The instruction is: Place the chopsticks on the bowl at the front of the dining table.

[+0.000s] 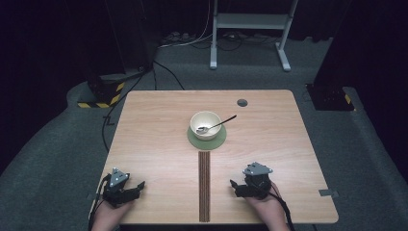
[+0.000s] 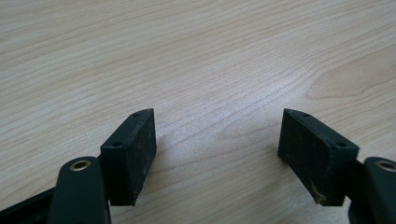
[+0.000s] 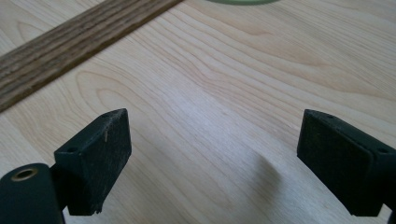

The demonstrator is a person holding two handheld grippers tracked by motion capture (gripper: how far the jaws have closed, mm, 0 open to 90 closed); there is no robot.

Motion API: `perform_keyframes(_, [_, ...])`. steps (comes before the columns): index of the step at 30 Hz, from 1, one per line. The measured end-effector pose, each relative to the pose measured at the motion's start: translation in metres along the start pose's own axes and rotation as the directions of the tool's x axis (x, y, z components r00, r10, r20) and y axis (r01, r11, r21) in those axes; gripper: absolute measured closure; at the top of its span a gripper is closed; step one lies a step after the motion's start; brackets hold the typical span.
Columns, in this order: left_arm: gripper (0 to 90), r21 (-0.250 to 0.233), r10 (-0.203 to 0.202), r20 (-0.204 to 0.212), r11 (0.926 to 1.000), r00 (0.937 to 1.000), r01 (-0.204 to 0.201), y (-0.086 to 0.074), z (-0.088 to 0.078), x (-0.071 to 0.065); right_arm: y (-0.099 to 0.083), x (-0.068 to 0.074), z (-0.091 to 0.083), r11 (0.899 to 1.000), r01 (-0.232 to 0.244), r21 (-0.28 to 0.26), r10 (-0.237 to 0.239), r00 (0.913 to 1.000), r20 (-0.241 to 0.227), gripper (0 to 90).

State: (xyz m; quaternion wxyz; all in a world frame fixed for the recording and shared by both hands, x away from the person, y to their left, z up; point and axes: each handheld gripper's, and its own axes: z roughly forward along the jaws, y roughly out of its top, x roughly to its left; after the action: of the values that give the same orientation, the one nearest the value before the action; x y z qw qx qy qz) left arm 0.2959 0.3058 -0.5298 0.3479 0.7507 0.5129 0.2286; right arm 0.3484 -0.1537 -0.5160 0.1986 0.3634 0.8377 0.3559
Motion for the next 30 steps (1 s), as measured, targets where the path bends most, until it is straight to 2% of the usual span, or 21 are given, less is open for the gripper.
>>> perform_keyframes(4, [27.6,-0.001,0.003,0.0,1.0,1.0,-0.003,0.0,0.0,0.0,0.002,0.004,0.001,1.0,0.006,-0.012,-0.006,0.9999,-0.011,10.2])
perform_keyframes(6, [27.5,0.003,0.003,-0.002,1.0,1.0,-0.003,0.0,0.0,0.0,0.005,0.01,0.005,1.0,-0.028,-0.011,0.027,0.9992,-0.029,10.0])
perform_keyframes(11, [27.5,0.004,0.003,-0.001,1.0,1.0,-0.003,0.0,0.0,0.0,0.012,0.018,0.011,0.999,-0.032,-0.014,0.032,0.9981,-0.053,10.1])
perform_keyframes(14, [27.5,0.004,0.002,-0.001,1.0,1.0,-0.002,0.0,0.0,0.0,0.021,0.024,0.015,0.999,-0.03,-0.018,0.029,0.998,-0.056,10.2])
perform_keyframes(18, [27.5,0.003,0.004,0.0,1.0,1.0,-0.004,0.0,-0.001,-0.001,0.043,0.027,0.025,0.998,-0.069,-0.008,0.068,0.9937,-0.089,11.0])
perform_keyframes(22, [27.5,0.003,-0.002,-0.001,1.0,1.0,0.002,-0.001,-0.001,-0.001,0.057,0.03,0.035,0.999,-0.042,-0.002,0.042,0.995,-0.091,12.7])
perform_keyframes(24, [27.5,0.003,-0.002,-0.004,1.0,1.0,0.002,-0.001,-0.001,-0.001,0.061,0.032,0.045,0.999,-0.039,0.022,0.041,0.9944,-0.098,12.9])
perform_keyframes(25, [27.5,0.004,-0.002,-0.004,1.0,1.0,0.002,-0.001,-0.001,-0.002,0.06,0.036,0.048,0.999,-0.02,0.038,0.024,0.9946,-0.101,13.0])
perform_keyframes(26, [27.5,0.004,-0.002,-0.005,1.0,1.0,0.002,-0.001,-0.001,-0.002,0.058,0.04,0.049,0.999,-0.003,0.05,0.008,0.9963,-0.086,13.2])
perform_keyframes(27, [27.5,0.005,-0.003,-0.005,1.0,1.0,0.003,-0.001,-0.001,-0.002,0.053,0.046,0.048,0.999,0.009,0.044,-0.006,0.9969,-0.078,16.0])
perform_keyframes(30, [27.5,0.004,-0.003,-0.005,1.0,1.0,0.003,-0.001,-0.001,-0.002,0.046,0.05,0.045,1.0,0.003,0.026,0.0,0.9961,-0.088,20.3])
